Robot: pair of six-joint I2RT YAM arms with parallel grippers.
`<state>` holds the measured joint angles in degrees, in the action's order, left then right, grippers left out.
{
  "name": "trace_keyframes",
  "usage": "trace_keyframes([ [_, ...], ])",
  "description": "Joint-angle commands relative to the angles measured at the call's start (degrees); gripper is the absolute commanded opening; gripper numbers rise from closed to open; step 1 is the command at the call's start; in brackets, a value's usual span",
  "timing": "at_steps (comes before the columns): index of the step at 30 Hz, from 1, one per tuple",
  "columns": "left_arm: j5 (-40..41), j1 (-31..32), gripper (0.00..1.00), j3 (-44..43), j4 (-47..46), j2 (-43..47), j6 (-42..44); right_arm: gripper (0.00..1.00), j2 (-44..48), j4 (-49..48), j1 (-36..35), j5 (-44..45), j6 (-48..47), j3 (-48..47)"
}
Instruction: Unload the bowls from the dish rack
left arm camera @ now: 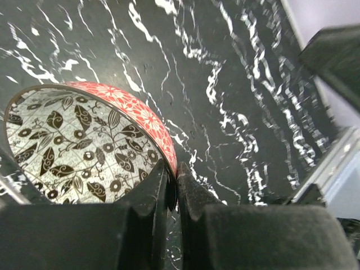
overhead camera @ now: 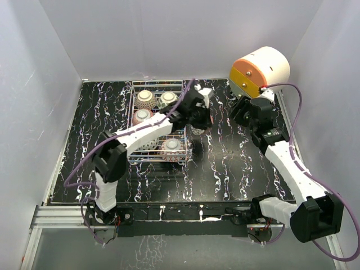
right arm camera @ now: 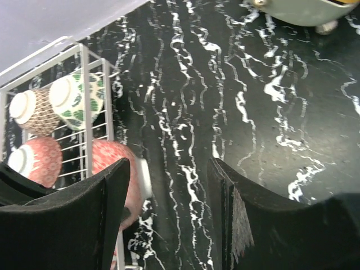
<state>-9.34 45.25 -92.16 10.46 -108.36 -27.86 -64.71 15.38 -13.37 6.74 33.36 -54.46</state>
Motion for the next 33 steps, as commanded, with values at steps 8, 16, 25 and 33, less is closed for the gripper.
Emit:
trace_keyframes([
  [8, 16.25, 8.0, 0.0, -22.97, 21.79, -16.12, 10.83, 0.59, 5.11, 1.37, 2.39, 7.45, -3.13, 1.69],
  [16, 23.16, 11.13, 0.0, -28.62, 27.24, -21.96, 18.19, 0.59, 5.21, 1.18, 3.39, 6.32, -4.29, 2.26],
  [25, 22.3, 12.22, 0.0, -33.43, 33.61, -25.35, 24.13, 0.59, 5.11, 0.86, 3.91, 5.77, -4.53, 3.23],
  [33, 29.07, 15.83, 0.1, -34.31, 37.84, -27.82, 31.03, 0.59, 5.34, 0.27, 3.96, 4.6, -4.25, 4.43],
])
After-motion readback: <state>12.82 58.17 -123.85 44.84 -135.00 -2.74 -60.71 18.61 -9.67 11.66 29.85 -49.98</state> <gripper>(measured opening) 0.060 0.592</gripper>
